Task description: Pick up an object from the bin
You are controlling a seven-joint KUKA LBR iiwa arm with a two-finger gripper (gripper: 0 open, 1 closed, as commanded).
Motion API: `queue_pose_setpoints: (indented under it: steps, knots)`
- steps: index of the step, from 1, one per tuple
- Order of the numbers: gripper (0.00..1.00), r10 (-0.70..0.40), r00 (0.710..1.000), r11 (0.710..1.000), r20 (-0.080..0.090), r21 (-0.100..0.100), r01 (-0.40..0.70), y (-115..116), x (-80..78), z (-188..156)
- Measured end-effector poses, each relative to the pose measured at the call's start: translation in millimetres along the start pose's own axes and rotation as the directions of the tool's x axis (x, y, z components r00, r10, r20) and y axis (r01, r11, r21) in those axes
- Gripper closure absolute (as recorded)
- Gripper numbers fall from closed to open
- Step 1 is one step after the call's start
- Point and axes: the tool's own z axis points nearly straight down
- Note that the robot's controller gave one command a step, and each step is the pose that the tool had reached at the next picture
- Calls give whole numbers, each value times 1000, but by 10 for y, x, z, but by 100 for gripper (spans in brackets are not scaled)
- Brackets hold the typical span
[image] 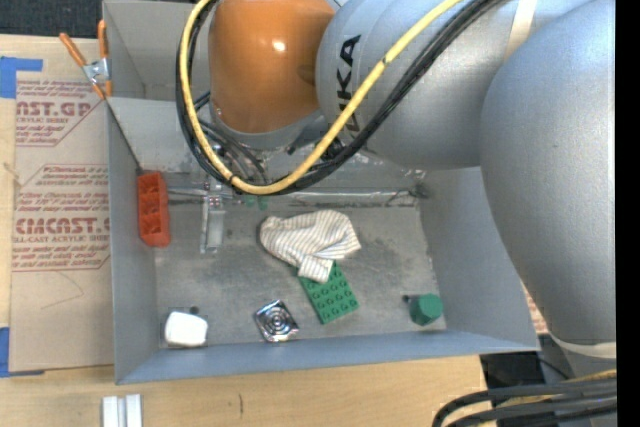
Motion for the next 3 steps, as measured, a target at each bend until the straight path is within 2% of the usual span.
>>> queue_pose_setpoints:
  steps: [1, 2, 3]
  knots:
    - [0, 2, 1000, 1000, 8, -1, -2, -11, -17, -51]
    - [0, 68, 998, 998, 5, -2, -68, -168, 13, 156]
    - [0, 127, 992, 992, 10, -5, -127, -572, 103, 700]
